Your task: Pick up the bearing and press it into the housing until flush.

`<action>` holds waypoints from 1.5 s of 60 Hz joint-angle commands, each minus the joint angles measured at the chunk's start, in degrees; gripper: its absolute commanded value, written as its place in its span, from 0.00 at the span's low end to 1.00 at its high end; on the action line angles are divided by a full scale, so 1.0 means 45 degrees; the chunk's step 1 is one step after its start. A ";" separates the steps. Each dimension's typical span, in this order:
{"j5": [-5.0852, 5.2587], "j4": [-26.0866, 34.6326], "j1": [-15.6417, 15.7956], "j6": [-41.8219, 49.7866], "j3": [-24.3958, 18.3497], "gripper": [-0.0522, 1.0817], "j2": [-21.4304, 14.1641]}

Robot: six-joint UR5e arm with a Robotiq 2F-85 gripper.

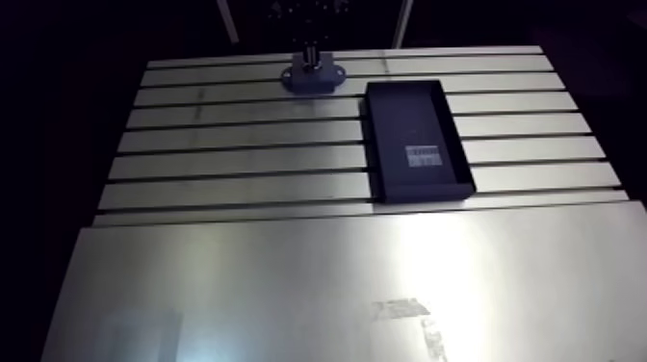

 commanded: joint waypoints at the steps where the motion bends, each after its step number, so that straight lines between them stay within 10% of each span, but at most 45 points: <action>1: 0.0016 -0.0002 0.0000 -0.0021 -0.0012 1.00 0.0020; 90: 0.0019 -0.0200 -0.0019 -0.0040 -0.0008 1.00 0.0160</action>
